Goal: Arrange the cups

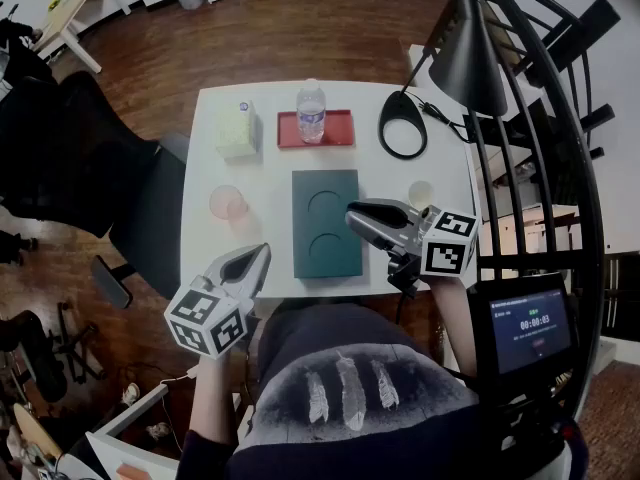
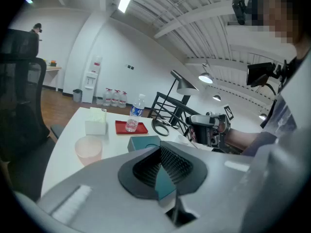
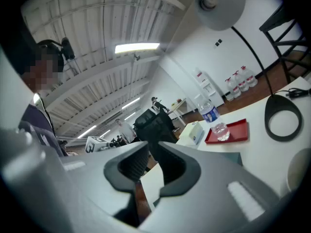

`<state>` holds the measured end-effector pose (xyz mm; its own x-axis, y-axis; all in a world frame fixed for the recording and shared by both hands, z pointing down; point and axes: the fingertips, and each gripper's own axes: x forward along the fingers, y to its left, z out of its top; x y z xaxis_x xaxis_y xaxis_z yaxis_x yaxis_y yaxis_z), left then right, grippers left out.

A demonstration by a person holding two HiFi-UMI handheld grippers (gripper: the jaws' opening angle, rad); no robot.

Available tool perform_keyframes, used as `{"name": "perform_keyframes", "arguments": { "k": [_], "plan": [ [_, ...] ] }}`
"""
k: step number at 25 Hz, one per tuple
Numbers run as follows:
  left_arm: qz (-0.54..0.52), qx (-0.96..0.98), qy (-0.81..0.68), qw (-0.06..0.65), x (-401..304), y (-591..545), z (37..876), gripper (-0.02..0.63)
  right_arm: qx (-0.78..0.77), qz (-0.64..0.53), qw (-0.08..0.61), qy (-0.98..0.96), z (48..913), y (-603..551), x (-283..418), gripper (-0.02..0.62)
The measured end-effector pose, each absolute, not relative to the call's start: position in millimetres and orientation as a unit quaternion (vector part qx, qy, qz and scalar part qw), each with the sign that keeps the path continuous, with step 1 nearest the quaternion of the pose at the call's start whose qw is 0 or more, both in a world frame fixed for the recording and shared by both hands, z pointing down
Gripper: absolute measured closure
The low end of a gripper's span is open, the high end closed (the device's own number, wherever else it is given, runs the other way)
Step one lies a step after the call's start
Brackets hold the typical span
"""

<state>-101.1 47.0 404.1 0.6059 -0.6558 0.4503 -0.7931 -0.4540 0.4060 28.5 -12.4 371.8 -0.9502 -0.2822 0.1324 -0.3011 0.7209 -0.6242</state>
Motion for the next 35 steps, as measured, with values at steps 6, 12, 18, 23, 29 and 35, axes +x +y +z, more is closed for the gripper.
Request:
{"name": "perform_keyframes", "arguments": {
  "k": [6,12,18,23,29,35],
  "plan": [
    [0.126,0.863,-0.393,0.291,-58.3,31.1,404.8,0.591,0.187,0.332,0.005,-0.925,376.2,-15.0,65.1,0.592],
    [0.138,0.870,-0.372,0.293,-42.5,28.5,413.0,0.592,0.206,0.334,-0.002,-0.920,385.7,-10.7,80.2,0.594],
    [0.139,0.867,-0.377,0.293,-34.9,34.6,403.6,0.592,0.197,0.335,0.005,-0.921,379.3,-4.9,84.2,0.594],
    [0.138,0.863,-0.389,0.290,-39.3,36.8,400.7,0.592,0.192,0.330,0.014,-0.924,380.6,-7.5,82.2,0.594],
    [0.134,0.854,-0.408,0.294,-58.2,40.5,407.1,0.591,0.186,0.314,0.037,-0.930,389.6,-15.2,75.7,0.594],
    [0.133,0.851,-0.411,0.299,-61.1,39.7,412.0,0.592,0.225,0.290,0.042,-0.929,387.1,-36.8,99.8,0.592]
  ]
}}
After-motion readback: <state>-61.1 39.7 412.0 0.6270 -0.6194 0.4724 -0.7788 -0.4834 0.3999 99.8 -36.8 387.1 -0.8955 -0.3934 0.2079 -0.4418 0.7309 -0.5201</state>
